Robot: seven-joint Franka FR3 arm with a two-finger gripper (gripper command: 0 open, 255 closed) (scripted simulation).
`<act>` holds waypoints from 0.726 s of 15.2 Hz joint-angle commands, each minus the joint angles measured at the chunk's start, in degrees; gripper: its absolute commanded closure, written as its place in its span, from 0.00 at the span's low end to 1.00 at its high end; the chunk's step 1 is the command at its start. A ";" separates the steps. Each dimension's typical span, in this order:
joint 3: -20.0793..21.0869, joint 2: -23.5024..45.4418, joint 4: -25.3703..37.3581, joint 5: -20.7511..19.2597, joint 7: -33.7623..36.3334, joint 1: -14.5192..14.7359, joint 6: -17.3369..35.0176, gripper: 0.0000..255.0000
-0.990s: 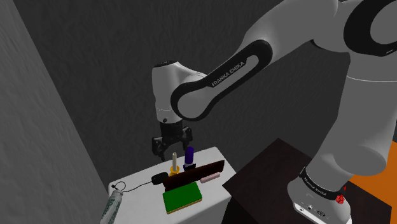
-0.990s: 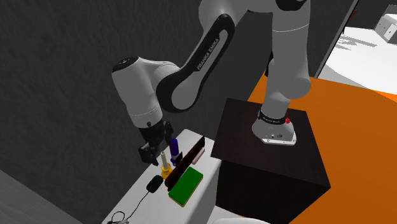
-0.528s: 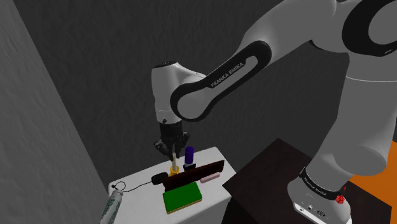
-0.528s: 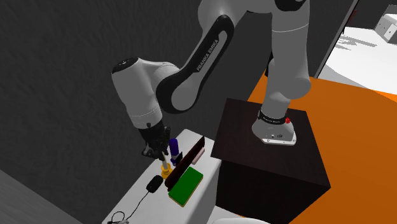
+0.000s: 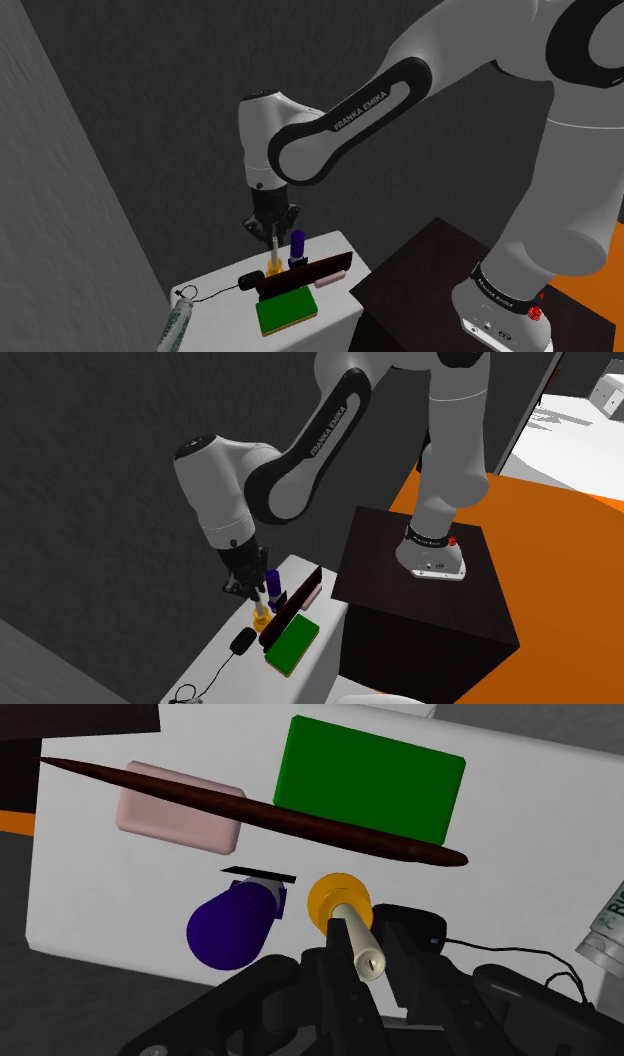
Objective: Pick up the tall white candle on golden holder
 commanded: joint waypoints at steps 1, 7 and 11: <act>0.13 -0.97 0.66 0.51 -0.29 -0.30 -1.36 1.00; 0.63 -3.65 2.46 2.04 -0.98 -0.84 -5.50 1.00; 0.86 -5.22 3.91 2.89 -1.33 -1.14 -8.32 1.00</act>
